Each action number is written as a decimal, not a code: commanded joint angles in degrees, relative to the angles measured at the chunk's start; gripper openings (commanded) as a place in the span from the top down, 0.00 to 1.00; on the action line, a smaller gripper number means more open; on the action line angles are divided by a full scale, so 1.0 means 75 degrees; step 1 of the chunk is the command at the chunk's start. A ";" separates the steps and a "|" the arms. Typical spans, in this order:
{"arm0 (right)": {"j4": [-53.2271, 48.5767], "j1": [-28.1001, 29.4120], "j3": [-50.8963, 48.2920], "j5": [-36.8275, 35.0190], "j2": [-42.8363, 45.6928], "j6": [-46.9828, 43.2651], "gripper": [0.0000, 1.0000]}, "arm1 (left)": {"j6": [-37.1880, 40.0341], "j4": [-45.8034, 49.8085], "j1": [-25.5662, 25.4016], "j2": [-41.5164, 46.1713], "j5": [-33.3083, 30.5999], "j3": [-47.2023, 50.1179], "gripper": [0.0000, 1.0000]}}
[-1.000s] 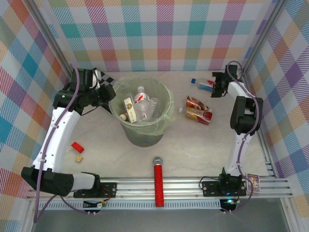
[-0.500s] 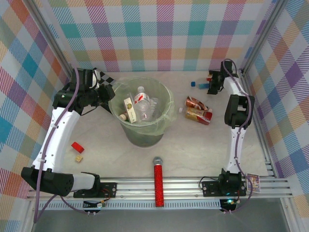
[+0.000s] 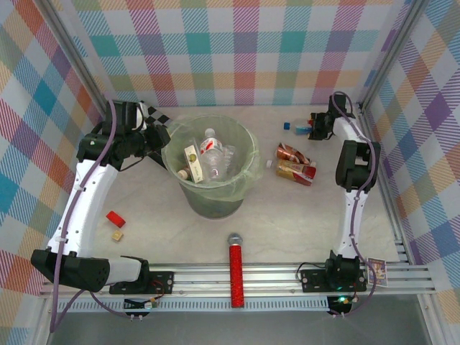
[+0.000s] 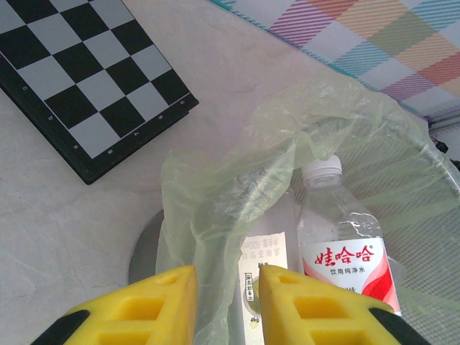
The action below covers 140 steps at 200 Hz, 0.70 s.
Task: Put the plastic bottles in the bin
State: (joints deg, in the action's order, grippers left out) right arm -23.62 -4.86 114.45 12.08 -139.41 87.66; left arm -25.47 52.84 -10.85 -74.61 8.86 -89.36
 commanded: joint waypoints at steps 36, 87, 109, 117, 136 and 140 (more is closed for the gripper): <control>0.0338 -0.0223 -0.1852 -0.0077 0.1983 -0.0382 0.49 | 0.0058 0.0091 -0.0088 0.0221 0.0121 -0.0015 0.71; 0.0690 -0.0239 -0.2768 0.0395 0.3682 -0.1396 0.56 | 0.0098 0.0084 -0.0100 0.0150 0.0232 0.0128 0.72; 0.0442 -0.0102 -0.2786 0.0586 0.4484 -0.2312 0.58 | 0.0074 -0.0045 -0.0100 0.0113 0.0361 0.0271 0.71; 0.0272 0.0008 -0.2710 0.0556 0.4792 -0.2728 0.59 | 0.0099 -0.0038 -0.0101 0.0094 0.0372 0.0288 0.71; -0.0295 0.0397 -0.2324 0.0434 0.5450 -0.3855 0.63 | 0.0150 -0.0060 -0.0111 0.0058 0.0389 0.0386 0.71; -0.0403 0.0506 -0.2238 0.0431 0.5596 -0.4054 0.63 | 0.0179 -0.0081 -0.0112 0.0037 0.0389 0.0404 0.71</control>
State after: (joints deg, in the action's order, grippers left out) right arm -21.96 -4.91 94.13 14.20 -104.16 70.46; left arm -25.43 52.73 -10.87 -74.41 10.55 -87.50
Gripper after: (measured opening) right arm 0.513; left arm 0.286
